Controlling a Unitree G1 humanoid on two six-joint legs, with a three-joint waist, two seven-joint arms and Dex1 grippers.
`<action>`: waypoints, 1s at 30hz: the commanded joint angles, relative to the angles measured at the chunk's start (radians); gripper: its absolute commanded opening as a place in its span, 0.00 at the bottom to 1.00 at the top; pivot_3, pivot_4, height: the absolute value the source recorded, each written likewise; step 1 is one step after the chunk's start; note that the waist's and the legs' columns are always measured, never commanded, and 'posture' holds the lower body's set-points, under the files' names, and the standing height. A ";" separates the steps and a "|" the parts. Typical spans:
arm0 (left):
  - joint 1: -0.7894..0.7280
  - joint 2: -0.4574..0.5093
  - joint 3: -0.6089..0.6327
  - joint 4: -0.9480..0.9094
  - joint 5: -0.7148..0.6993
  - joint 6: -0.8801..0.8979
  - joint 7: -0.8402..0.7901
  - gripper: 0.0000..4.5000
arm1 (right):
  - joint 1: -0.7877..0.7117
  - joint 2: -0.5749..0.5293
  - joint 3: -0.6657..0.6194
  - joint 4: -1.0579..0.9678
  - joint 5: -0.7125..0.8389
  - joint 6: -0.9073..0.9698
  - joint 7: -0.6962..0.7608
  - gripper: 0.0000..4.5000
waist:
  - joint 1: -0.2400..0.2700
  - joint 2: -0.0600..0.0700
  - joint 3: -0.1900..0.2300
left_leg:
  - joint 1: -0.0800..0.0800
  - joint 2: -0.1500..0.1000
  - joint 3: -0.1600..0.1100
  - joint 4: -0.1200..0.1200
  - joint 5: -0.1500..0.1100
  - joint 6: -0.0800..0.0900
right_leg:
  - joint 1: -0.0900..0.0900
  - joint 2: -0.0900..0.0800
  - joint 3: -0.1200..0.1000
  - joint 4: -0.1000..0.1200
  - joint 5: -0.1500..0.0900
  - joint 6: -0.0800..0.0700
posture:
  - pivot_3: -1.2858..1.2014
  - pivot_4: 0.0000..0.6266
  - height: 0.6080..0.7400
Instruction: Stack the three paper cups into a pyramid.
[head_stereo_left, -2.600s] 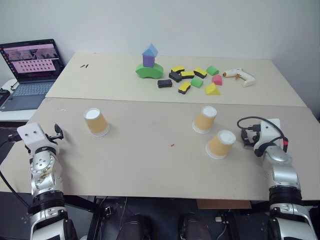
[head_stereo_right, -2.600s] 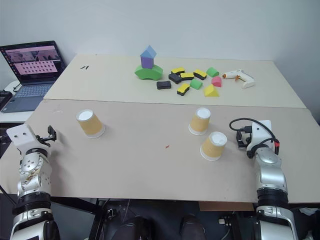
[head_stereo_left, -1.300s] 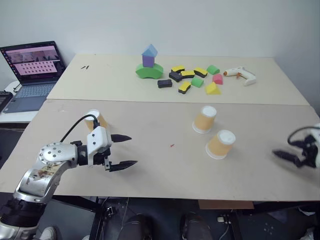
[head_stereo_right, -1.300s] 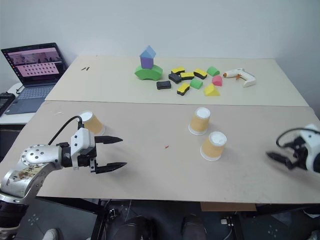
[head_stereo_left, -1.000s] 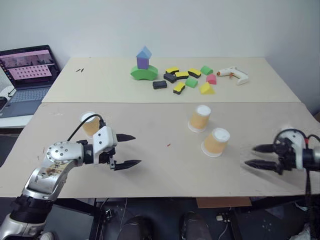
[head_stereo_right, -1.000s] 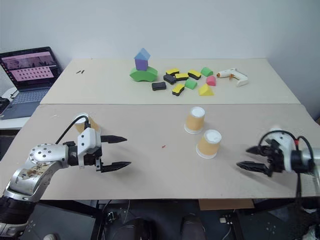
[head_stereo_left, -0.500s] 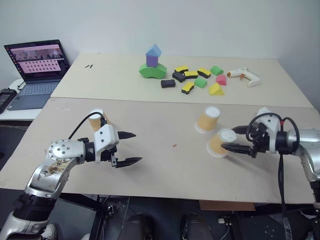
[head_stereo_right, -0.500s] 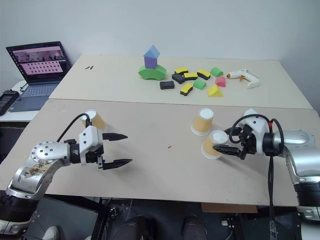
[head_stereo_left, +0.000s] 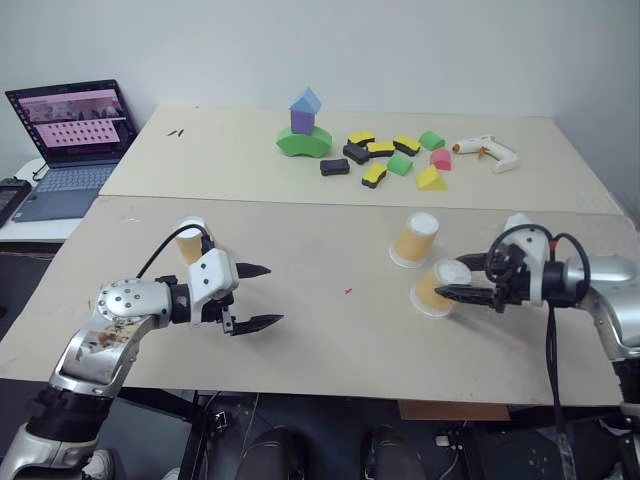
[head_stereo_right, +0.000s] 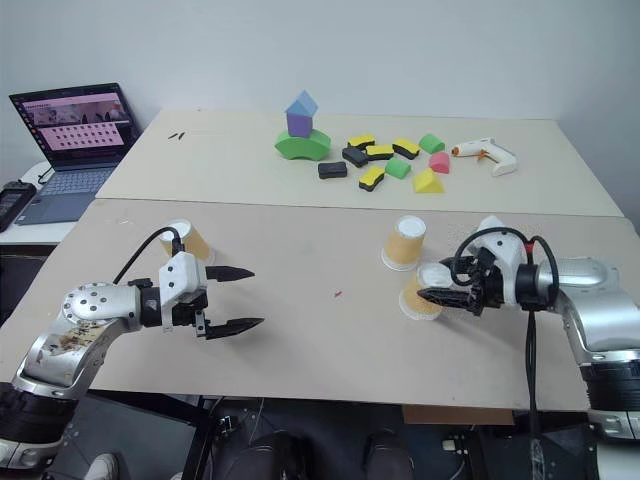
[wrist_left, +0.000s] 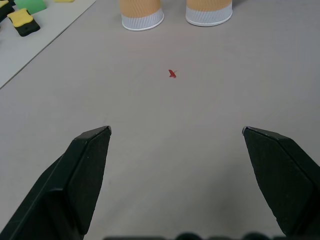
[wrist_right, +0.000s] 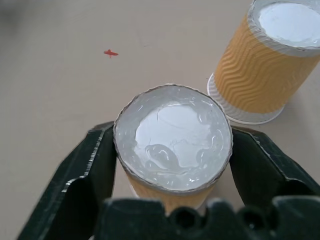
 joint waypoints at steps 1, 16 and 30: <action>-0.020 -0.001 0.007 -0.011 0.006 -0.006 0.001 1.00 | -0.044 0.014 -0.028 -0.045 0.045 0.021 -0.007 0.65 | -0.001 0.000 0.000 | 0.000 0.000 0.000 0.000 0.000 0.000 | 0.000 0.000 0.000 0.000 0.000 0.000 | 0.52 0.24 0.63; -0.057 -0.035 -0.029 0.039 0.033 -0.035 -0.022 1.00 | -0.533 0.341 0.294 0.109 -0.039 0.091 -0.022 0.65 | -0.018 -0.001 0.000 | -0.001 0.000 0.001 0.000 0.000 0.000 | -0.002 0.004 0.001 0.001 0.000 -0.001 | 0.52 0.24 0.63; -0.008 -0.028 0.000 -0.019 0.034 -0.013 0.013 1.00 | -0.668 0.557 0.440 0.452 -0.211 -0.081 0.076 0.65 | -0.027 -0.001 0.000 | -0.007 -0.001 -0.001 0.000 0.000 0.000 | -0.005 0.009 -0.003 0.001 0.000 0.000 | 0.52 0.24 0.63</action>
